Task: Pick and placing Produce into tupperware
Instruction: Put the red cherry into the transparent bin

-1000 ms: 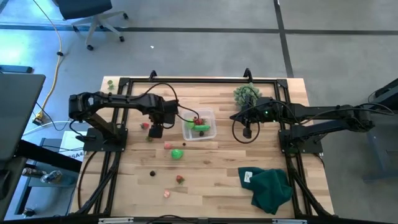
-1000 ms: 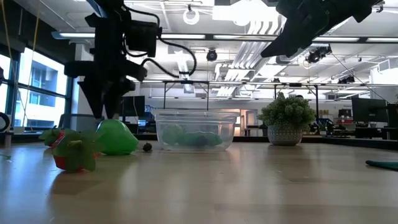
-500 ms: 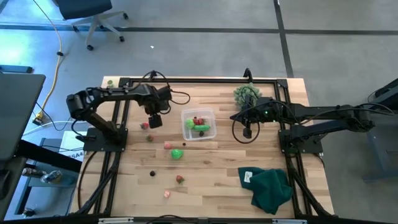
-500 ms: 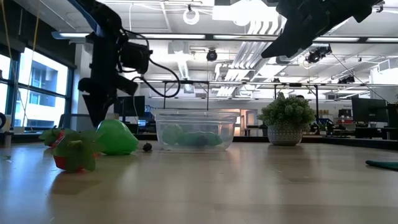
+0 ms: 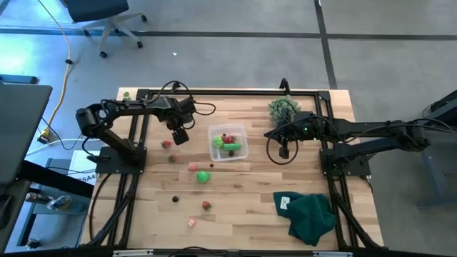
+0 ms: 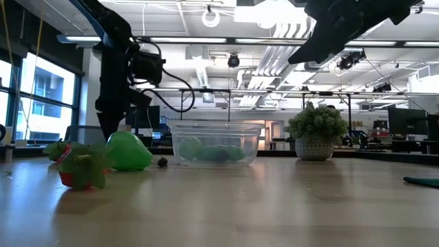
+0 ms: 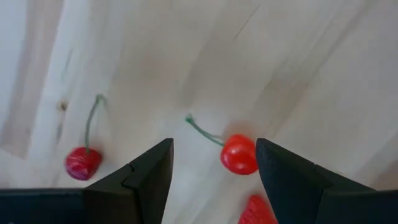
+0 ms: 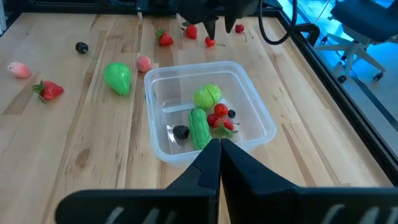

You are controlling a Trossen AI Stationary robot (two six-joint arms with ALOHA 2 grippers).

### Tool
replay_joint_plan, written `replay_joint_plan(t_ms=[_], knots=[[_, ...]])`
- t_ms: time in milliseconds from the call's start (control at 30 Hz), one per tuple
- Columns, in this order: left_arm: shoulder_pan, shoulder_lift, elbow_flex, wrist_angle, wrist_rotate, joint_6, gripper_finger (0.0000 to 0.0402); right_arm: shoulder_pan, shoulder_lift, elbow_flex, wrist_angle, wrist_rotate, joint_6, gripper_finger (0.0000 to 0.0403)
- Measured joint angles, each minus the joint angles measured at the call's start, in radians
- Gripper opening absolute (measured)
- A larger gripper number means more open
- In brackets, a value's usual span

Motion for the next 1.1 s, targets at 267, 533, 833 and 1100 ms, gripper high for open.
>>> replay_joint_plan(t_ms=[267, 533, 833, 1100], knots=[[0.000, 0.000, -0.081, 0.076, -0.001, -0.124, 0.0216, 0.000, 0.000, 0.000, 0.000, 0.000, 0.000, 0.0002], [0.000, 0.000, -0.081, 0.049, 0.013, -0.158, 0.0216, 0.000, 0.000, 0.000, 0.000, 0.000, 0.000, 0.0002], [0.000, 0.000, -0.081, 0.020, 0.009, -0.172, 0.0216, 0.000, 0.000, 0.000, 0.000, 0.000, 0.000, 0.0002], [0.000, 0.000, -0.081, 0.032, 0.016, -0.163, 0.0216, 0.000, 0.000, 0.000, 0.000, 0.000, 0.000, 0.0002]])
